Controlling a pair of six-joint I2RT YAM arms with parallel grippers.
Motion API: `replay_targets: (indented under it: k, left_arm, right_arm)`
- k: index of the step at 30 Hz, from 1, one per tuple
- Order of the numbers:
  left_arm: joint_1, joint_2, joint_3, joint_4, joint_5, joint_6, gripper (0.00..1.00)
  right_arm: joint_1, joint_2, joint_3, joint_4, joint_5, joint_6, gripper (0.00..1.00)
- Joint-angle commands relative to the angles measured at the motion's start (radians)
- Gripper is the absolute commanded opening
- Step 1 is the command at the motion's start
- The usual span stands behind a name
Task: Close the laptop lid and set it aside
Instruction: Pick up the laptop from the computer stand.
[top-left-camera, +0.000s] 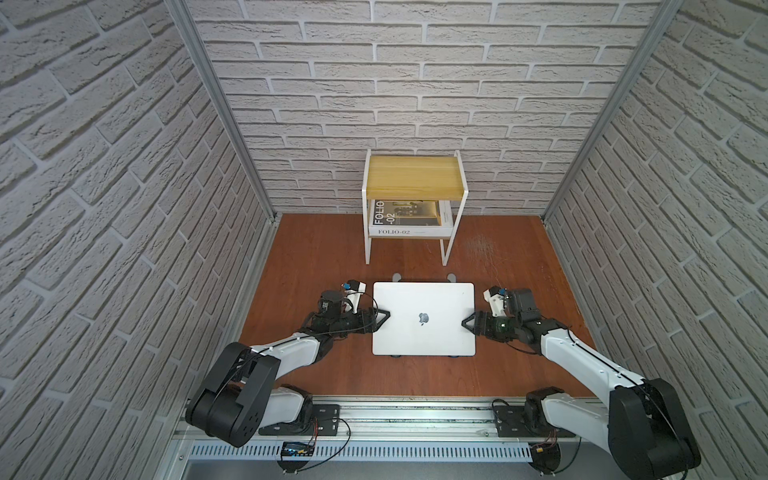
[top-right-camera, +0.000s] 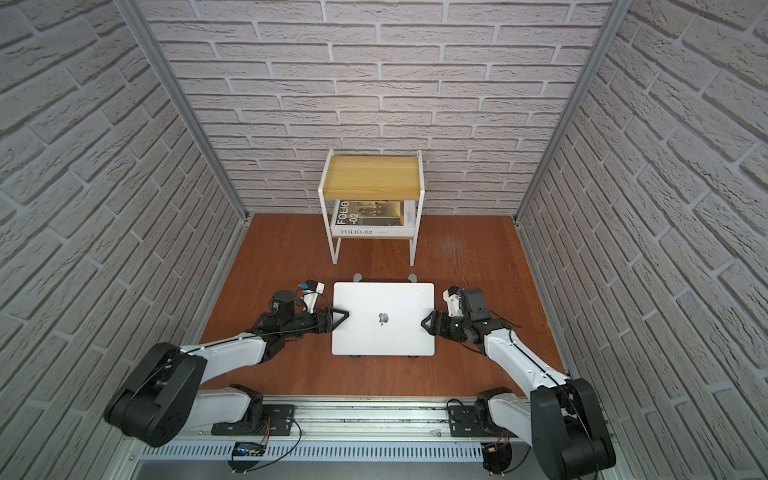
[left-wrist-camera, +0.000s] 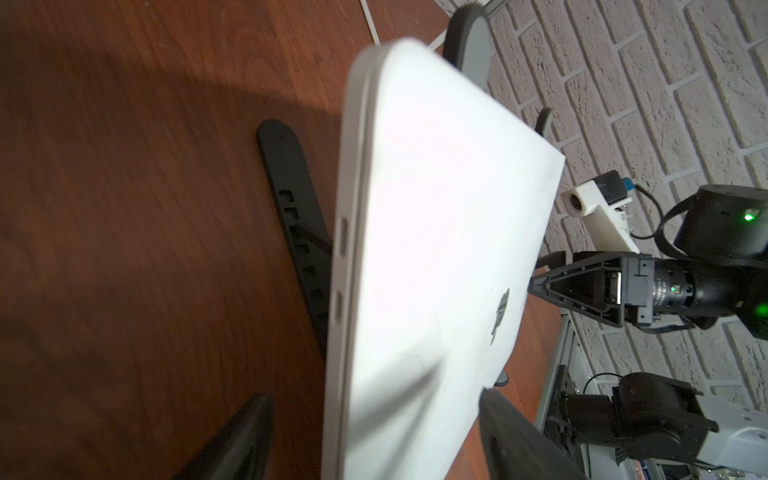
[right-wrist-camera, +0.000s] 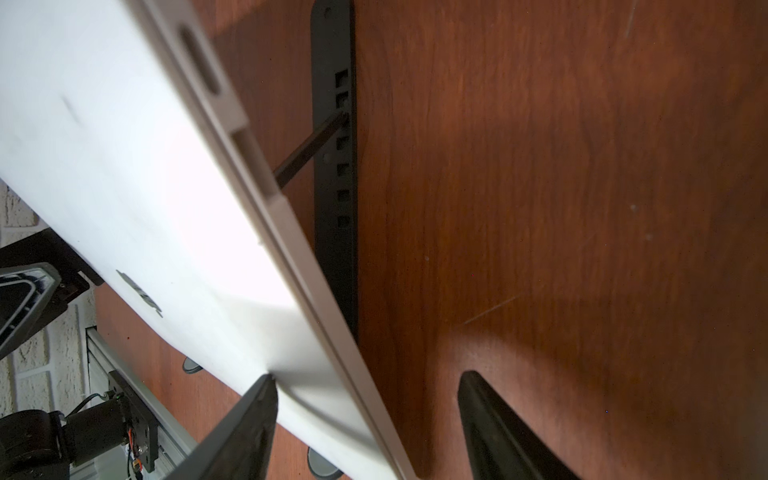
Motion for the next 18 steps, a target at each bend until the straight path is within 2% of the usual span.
replay_targets:
  k: [1,6,11,15,18]
  left_arm:
    - [0.017,0.043,-0.02,0.15,0.042,-0.017,0.8]
    - [0.051,0.108,-0.053,0.268,0.084,-0.057,0.75]
    - [0.05,0.147,-0.036,0.264,0.092,-0.046,0.73]
    - [0.042,0.161,-0.026,0.273,0.088,-0.043,0.55]
    - [0.04,0.189,-0.027,0.302,0.085,-0.046,0.54]
  right_arm:
    - [-0.004,-0.028,-0.018,0.038,-0.015,0.01,0.71]
    - [-0.006,-0.011,-0.027,0.076,-0.052,0.014,0.69]
    - [-0.006,0.015,-0.027,0.127,-0.085,0.017,0.67]
    - [-0.005,0.022,-0.026,0.163,-0.107,0.023,0.64]
    - [-0.005,0.033,-0.025,0.183,-0.124,0.017,0.61]
